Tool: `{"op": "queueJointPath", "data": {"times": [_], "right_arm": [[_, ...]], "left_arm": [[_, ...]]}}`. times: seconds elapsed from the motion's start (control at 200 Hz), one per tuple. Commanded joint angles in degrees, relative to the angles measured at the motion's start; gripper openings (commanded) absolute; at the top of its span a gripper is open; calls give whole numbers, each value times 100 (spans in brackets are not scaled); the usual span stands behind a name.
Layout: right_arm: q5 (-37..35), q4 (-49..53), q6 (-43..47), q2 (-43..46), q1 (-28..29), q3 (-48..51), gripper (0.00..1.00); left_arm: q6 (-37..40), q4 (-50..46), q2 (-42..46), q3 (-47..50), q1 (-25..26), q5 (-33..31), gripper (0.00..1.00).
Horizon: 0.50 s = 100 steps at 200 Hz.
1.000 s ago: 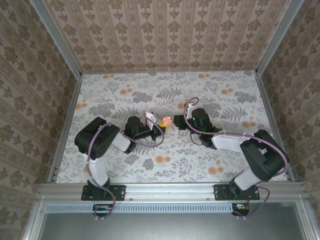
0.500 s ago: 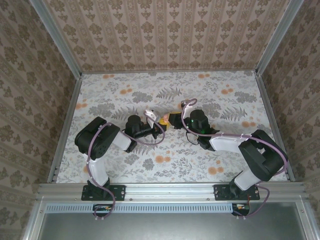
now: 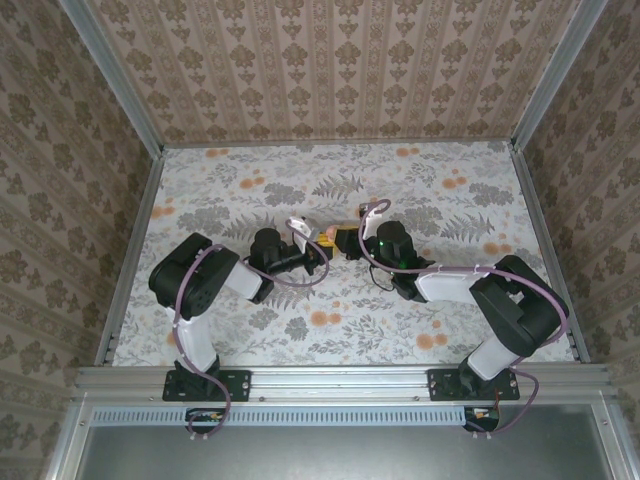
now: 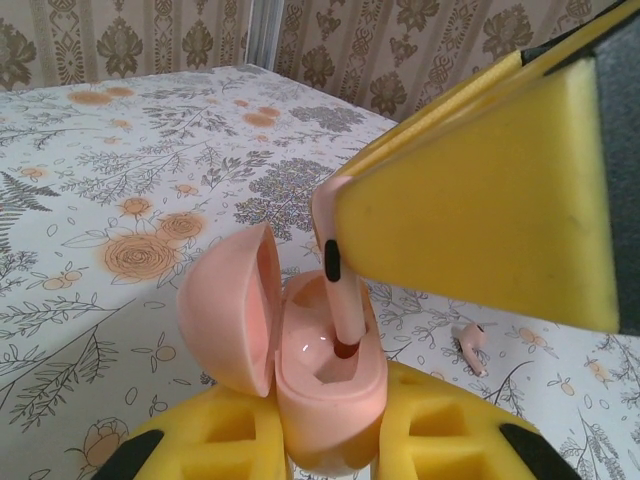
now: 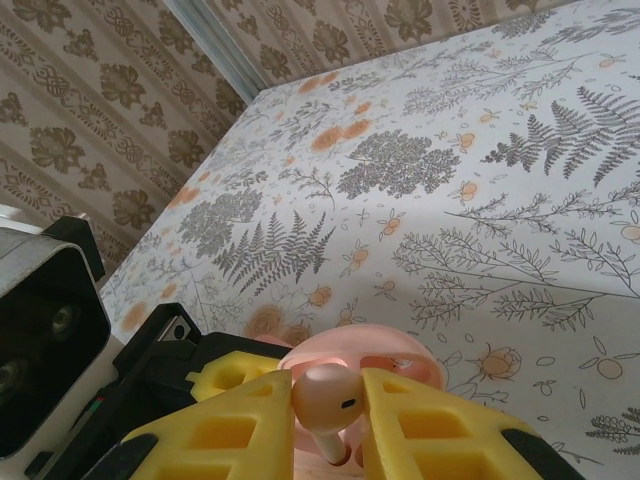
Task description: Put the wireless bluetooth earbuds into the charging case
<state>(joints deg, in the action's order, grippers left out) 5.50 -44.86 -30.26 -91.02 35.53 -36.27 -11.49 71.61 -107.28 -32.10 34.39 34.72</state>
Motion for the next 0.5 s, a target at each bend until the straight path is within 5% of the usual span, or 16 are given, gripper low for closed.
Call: {"op": "queueJointPath", "data": {"times": [0.0,0.495], "right_arm": [[-106,-277,-22,-74,51,28,21],[116,-308,-7,2,86,209,23]], "left_arm": [[-139,240,248,-60,-55,97,12],[-69,240,382,-73,-64,167,12]]}}
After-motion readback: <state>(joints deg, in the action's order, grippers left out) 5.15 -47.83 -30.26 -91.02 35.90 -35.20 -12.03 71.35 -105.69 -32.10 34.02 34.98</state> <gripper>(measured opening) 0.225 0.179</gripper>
